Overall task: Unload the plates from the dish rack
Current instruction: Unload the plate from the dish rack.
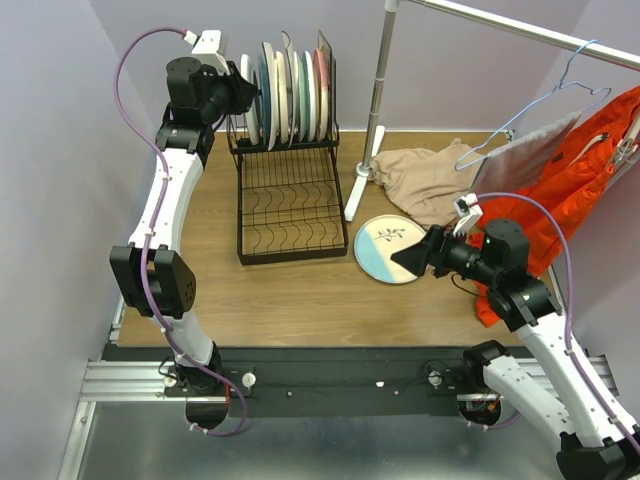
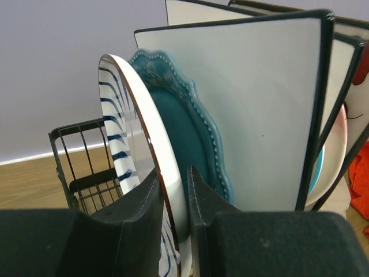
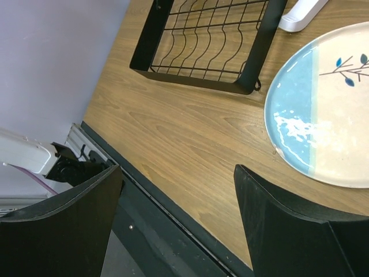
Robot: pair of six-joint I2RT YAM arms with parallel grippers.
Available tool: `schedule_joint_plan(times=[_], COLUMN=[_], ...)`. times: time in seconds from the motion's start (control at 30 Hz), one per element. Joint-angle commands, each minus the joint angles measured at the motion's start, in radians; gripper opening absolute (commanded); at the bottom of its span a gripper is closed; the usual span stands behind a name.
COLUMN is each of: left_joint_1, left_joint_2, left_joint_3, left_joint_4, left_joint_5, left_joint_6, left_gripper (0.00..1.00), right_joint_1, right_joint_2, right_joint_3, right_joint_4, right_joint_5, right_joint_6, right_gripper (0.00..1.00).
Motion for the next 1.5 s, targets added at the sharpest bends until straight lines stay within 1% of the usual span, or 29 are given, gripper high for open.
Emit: schedule_joint_plan(times=[0.0,0.27,0.47,0.77,1.0,1.27,1.4,1.47], left_joint_1=[-0.006,-0.009,-0.009,-0.012,-0.019,-0.022,-0.022,-0.024], left_joint_2=[-0.085,-0.096,-0.119,-0.159,-0.174,-0.203,-0.222,-0.234], left_joint_3=[0.1,0.185,0.204,0.158,0.166,0.227,0.23,0.221], left_joint_4=[0.094,0.02,-0.02,-0.024,-0.028,-0.101,-0.126,-0.138], left_joint_5=[-0.007,-0.027,-0.054,-0.062,-0.094,-0.192,-0.246,-0.3], left_joint_6=[0.046,0.052,0.063,0.059,0.057,0.104,0.124,0.135], left_gripper=[0.0,0.0,0.0,0.0,0.0,0.0,0.0,0.0], right_joint_1=[0.001,0.003,0.003,0.003,0.003,0.003,0.003,0.003], right_joint_2=[-0.015,-0.024,-0.032,-0.059,-0.078,-0.09,-0.096,-0.108], right_joint_3=[-0.012,-0.015,-0.013,0.004,0.01,0.019,0.021,0.022], right_joint_4=[0.004,0.001,0.001,-0.025,-0.042,-0.056,-0.062,-0.068], right_joint_5=[0.02,0.028,0.022,0.025,0.028,0.026,0.022,0.022], right_joint_6=[0.001,0.006,0.01,0.012,0.013,0.015,0.016,0.018], right_gripper=[0.87,0.87,0.87,0.87,0.87,0.87,0.87,0.87])
